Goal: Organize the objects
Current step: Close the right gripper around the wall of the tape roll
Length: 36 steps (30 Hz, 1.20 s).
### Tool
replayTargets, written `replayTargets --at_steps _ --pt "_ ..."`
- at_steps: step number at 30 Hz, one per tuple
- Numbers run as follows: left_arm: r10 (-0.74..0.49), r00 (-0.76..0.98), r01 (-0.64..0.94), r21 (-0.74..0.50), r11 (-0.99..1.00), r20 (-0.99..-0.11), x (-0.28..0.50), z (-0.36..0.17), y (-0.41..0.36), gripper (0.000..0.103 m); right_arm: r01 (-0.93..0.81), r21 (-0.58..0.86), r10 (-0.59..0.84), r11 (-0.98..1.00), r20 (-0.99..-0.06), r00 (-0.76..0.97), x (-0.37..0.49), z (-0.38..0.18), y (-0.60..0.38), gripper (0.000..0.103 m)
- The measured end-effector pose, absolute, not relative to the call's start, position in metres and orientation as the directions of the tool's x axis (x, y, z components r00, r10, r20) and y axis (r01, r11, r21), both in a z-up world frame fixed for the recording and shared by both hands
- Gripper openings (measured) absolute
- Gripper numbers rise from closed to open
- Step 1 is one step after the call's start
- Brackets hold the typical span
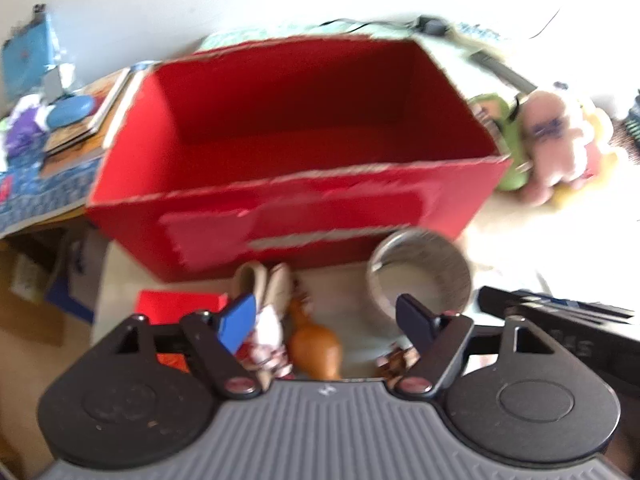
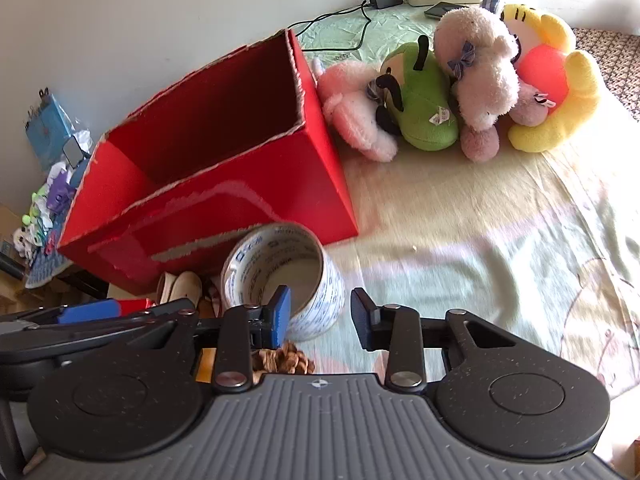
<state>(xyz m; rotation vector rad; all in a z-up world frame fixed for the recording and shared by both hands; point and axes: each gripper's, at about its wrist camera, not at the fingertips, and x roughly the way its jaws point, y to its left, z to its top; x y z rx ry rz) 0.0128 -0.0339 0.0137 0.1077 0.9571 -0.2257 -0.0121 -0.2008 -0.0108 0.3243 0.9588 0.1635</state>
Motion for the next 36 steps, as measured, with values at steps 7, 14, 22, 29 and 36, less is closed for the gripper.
replayTargets --at_steps 7,14,22,29,36 --pt "-0.235 0.470 0.245 -0.131 0.961 -0.851 0.029 0.002 -0.045 0.048 -0.027 0.390 0.342 0.920 -0.768 0.541 0.005 -0.019 -0.208 0.028" --pt "-0.227 0.389 0.210 -0.154 0.965 -0.893 0.042 -0.021 -0.049 0.021 -0.063 0.400 0.375 0.914 -0.776 0.507 0.027 -0.030 -0.208 0.020" --pt "-0.207 0.375 0.184 -0.146 0.972 -0.903 0.051 -0.034 -0.056 0.008 -0.071 0.400 0.388 0.914 -0.808 0.444 0.038 -0.041 -0.204 0.016" --pt "-0.216 0.419 0.258 -0.112 0.960 -0.882 0.042 -0.015 -0.067 0.008 -0.065 0.379 0.366 0.923 -0.813 0.453 0.028 -0.029 -0.210 0.014" --pt "-0.320 0.479 0.394 -0.125 0.911 -0.817 0.022 0.027 -0.073 0.008 -0.022 0.345 0.307 0.938 -0.803 0.510 0.006 0.001 -0.229 0.013"
